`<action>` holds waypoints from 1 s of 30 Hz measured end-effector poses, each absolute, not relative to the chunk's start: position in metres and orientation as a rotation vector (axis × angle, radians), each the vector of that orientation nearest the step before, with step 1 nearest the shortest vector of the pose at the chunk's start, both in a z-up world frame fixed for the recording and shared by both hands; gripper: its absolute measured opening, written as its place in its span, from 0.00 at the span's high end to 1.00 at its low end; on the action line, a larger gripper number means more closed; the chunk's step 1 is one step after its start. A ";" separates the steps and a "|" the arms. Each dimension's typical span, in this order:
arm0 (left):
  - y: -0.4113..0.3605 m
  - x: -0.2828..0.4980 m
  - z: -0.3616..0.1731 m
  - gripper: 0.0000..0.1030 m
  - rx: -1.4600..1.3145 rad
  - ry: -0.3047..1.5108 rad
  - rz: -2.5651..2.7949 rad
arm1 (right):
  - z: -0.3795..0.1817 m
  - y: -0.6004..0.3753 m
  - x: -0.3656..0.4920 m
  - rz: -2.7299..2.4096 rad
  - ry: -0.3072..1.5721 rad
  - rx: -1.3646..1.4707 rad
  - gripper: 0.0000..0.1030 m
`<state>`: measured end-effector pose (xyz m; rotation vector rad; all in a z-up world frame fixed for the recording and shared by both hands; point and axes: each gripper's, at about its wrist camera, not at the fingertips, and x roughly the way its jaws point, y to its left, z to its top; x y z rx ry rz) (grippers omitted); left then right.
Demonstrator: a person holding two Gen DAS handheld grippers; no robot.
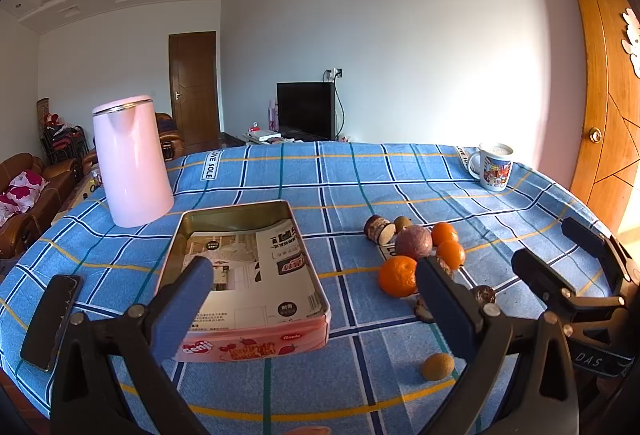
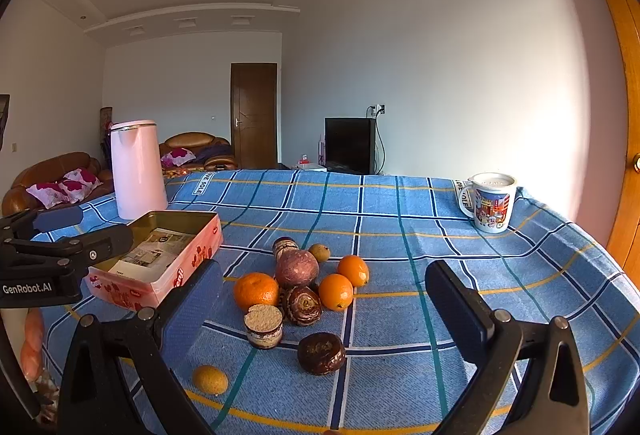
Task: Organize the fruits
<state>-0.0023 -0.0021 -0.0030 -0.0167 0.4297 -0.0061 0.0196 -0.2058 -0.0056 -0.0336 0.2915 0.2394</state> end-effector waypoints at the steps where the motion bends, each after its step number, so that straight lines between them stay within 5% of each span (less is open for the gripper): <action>1: -0.002 -0.002 -0.003 0.00 -0.017 0.430 -0.006 | -0.006 -0.206 0.020 0.241 0.293 -0.034 0.01; 30: -0.014 -0.003 -0.028 0.00 -0.016 0.434 -0.028 | -0.025 -0.214 0.026 0.214 0.336 -0.066 0.01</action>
